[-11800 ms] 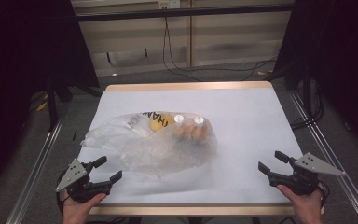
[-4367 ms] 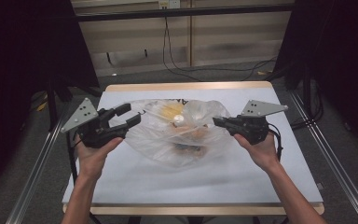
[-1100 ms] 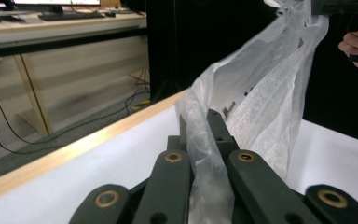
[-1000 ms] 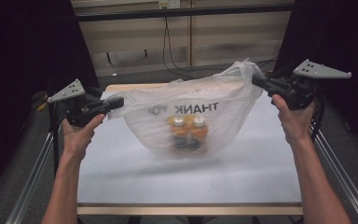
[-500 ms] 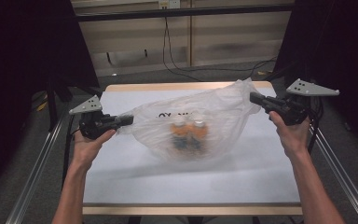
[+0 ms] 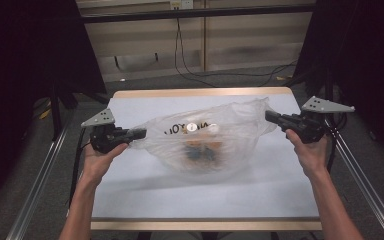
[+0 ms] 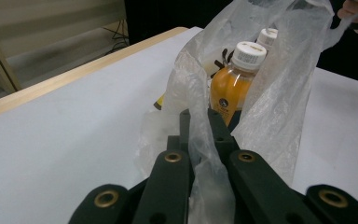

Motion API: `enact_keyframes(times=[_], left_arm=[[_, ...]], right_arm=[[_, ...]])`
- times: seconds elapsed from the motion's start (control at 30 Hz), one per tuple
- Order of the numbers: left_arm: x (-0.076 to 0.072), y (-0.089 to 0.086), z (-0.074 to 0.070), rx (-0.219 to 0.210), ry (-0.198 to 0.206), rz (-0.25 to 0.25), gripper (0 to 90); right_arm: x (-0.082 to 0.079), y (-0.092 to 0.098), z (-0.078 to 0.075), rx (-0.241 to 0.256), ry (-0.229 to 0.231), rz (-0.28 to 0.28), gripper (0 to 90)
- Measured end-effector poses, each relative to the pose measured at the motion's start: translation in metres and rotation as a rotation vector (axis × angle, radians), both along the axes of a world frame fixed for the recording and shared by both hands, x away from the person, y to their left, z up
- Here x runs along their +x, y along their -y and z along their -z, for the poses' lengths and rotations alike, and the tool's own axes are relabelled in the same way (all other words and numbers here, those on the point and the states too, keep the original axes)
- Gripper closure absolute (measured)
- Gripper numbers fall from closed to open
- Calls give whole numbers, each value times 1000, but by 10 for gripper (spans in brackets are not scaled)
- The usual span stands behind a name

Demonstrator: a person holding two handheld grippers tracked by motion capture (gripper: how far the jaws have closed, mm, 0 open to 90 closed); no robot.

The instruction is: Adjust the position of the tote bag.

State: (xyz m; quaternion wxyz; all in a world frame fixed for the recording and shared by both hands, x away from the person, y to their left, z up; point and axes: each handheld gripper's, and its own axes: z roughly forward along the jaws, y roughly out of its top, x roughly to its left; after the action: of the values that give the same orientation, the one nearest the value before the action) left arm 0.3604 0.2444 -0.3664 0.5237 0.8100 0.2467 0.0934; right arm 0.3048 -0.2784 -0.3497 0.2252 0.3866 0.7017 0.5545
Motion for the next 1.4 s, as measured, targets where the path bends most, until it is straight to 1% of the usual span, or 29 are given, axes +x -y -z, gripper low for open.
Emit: enact_keyframes(times=[0.03,0.07,0.1,0.13,0.3,0.37,0.43,0.5,0.6,0.67,0.7,0.8,0.83,0.9,0.93,0.97,1.07,1.13,1.2,1.3,1.33,1.37,1.4], left_arm=[[0,-1,2,6,-1,-6,883],[1,-1,6,3,-16,-2,883],[1,0,8,12,-18,-5,883],[2,0,11,24,-23,-8,883],[4,1,18,22,-39,-13,883],[5,1,22,41,-47,-12,883],[6,2,26,55,-61,-15,883],[6,3,28,57,-65,-13,876],[7,4,31,79,-69,-9,876],[9,3,35,100,-72,-12,878],[9,4,37,100,-85,-15,880],[11,4,41,125,-90,-22,880],[11,4,43,121,-99,-25,880],[12,4,45,142,-99,-32,881],[13,4,48,141,-106,-29,881],[13,5,49,153,-110,-31,882],[14,6,55,183,-112,-27,885],[14,7,59,197,-121,-23,886],[15,8,63,210,-132,-21,887],[16,9,67,232,-132,-31,888],[16,9,67,251,-131,-43,889],[17,9,69,252,-140,-45,889],[18,9,71,259,-141,-44,889]], right_arm=[[1,-1,4,-8,-16,-3,900],[2,-3,7,-18,-25,-5,900],[4,-4,11,-29,-39,-5,900],[4,-4,12,-31,-43,-8,900],[5,-5,15,-46,-53,-9,900],[5,-4,20,-45,-69,-9,900],[7,-3,27,-62,-92,-7,900],[9,-2,33,-68,-114,-6,900],[11,-2,38,-88,-138,-6,900],[12,-3,39,-98,-144,-11,900],[12,-4,41,-109,-149,-10,900],[14,-5,46,-128,-170,-19,900],[15,-6,48,-134,-179,-21,900],[17,-7,52,-142,-195,-29,900],[17,-8,54,-148,-200,-31,900],[18,-8,56,-158,-205,-35,900],[20,-7,63,-160,-227,-39,900],[21,-6,69,-173,-251,-33,900],[22,-6,74,-175,-267,-38,900],[23,-6,80,-206,-276,-37,900],[23,-6,82,-210,-276,-36,900],[24,-6,83,-216,-279,-38,900],[24,-6,85,-223,-281,-36,900]])
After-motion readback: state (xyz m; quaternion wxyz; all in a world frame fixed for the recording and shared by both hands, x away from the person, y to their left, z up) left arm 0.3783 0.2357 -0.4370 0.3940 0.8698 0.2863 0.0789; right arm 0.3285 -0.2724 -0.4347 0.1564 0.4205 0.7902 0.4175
